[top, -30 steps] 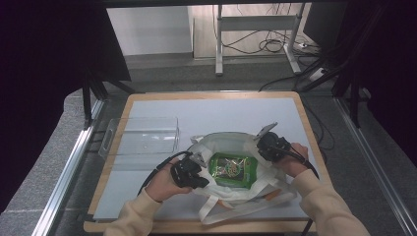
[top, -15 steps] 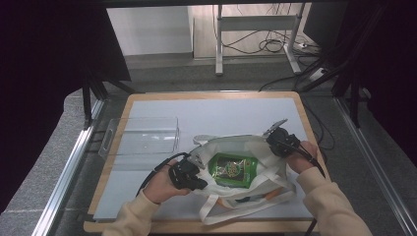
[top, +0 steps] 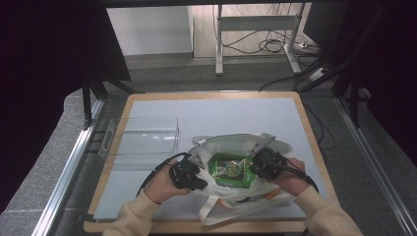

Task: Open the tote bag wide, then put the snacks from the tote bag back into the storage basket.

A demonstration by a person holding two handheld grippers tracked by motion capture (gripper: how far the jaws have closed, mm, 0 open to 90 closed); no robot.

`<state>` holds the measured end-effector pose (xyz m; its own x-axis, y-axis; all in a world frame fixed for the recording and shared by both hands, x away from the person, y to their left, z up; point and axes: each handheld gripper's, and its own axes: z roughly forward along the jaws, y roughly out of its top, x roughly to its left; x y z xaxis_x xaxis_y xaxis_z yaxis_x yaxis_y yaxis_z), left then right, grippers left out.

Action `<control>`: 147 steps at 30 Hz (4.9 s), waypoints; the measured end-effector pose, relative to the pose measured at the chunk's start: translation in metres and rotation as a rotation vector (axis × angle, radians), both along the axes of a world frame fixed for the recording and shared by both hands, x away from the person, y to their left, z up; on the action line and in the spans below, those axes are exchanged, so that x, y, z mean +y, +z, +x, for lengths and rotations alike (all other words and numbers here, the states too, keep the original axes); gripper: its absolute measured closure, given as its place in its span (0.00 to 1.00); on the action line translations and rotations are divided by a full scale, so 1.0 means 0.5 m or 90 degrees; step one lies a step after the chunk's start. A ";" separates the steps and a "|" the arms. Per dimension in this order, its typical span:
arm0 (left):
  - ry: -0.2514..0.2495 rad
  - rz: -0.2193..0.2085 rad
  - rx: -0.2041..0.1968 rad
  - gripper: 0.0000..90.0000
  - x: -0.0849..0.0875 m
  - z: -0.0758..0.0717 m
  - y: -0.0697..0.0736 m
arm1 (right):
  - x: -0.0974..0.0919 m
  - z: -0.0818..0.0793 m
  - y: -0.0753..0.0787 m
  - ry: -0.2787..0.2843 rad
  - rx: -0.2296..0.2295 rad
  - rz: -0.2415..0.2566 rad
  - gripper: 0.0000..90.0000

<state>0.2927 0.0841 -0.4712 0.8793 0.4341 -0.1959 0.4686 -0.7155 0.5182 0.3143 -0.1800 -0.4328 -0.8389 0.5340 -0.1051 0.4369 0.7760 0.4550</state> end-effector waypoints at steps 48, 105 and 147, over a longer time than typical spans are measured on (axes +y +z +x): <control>0.088 -0.129 -0.107 0.57 0.083 -0.012 0.087 | -0.008 0.001 0.006 -0.120 0.022 0.141 0.58; 0.098 -0.134 -0.117 0.35 0.069 -0.008 0.087 | 0.038 0.103 -0.126 -0.439 0.212 0.048 0.27; 0.098 -0.130 -0.122 0.36 0.076 -0.007 0.084 | -0.009 0.060 -0.036 -0.351 0.123 0.197 0.96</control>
